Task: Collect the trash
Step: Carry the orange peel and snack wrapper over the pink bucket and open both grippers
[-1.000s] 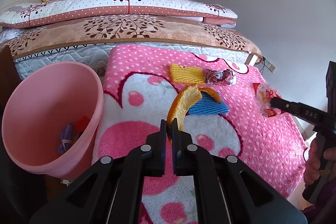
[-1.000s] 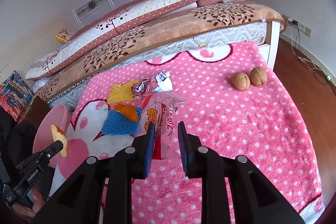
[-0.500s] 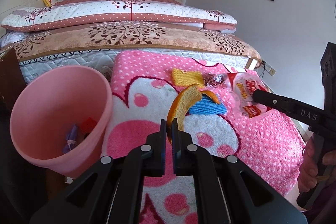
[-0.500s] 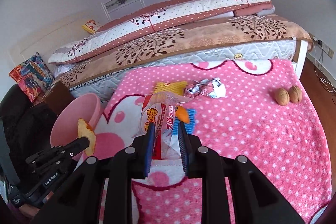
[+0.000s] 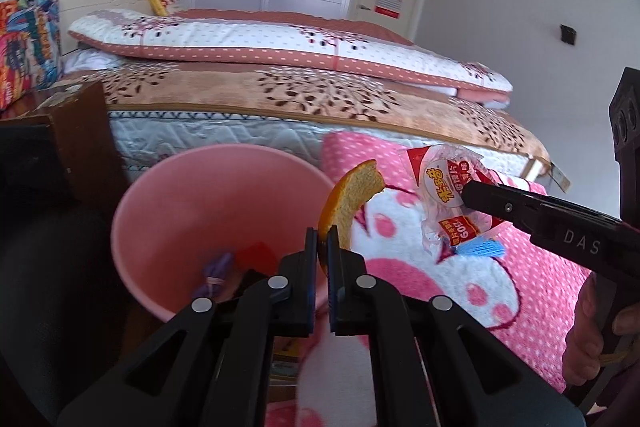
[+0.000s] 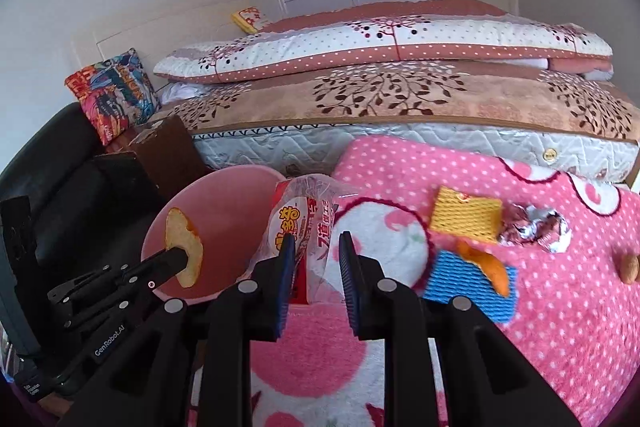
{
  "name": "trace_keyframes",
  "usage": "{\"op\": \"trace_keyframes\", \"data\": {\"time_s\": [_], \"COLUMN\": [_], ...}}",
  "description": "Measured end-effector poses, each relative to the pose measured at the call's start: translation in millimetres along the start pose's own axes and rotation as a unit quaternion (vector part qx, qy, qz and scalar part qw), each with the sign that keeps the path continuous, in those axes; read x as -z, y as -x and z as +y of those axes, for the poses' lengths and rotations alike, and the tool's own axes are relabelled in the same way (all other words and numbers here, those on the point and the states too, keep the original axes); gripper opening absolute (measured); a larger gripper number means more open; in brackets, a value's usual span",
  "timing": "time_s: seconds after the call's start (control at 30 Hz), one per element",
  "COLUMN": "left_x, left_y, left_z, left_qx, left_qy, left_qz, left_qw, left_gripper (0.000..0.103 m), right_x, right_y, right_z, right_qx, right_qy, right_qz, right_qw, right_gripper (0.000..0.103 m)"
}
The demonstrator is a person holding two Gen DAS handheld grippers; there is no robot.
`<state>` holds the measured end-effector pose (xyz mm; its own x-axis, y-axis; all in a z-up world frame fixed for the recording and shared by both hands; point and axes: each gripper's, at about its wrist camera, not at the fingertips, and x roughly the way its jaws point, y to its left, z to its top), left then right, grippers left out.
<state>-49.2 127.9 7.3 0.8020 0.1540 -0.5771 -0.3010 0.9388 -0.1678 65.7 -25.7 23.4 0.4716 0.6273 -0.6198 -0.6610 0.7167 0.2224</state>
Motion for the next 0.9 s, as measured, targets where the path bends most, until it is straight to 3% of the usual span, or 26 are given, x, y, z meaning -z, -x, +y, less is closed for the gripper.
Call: {"op": "trace_keyframes", "data": {"time_s": [0.4,0.9], "left_x": [8.4,14.1], "left_y": [-0.6,-17.4], "left_z": [51.2,67.8], "left_qx": [-0.036,-0.042], "left_qy": [0.043,0.059], "left_qz": [0.012,0.039], "left_qw": [0.9983,0.9966], "left_gripper": [0.004,0.004], "right_x": [-7.0,1.8], "right_y": [-53.7,-78.1], "right_z": [58.7,61.9], "right_qx": [-0.023,-0.024], "right_qy": [0.038,0.037], "right_qz": [0.026,0.051], "right_qw": [0.999,0.998], "right_gripper": [0.022,0.022]}}
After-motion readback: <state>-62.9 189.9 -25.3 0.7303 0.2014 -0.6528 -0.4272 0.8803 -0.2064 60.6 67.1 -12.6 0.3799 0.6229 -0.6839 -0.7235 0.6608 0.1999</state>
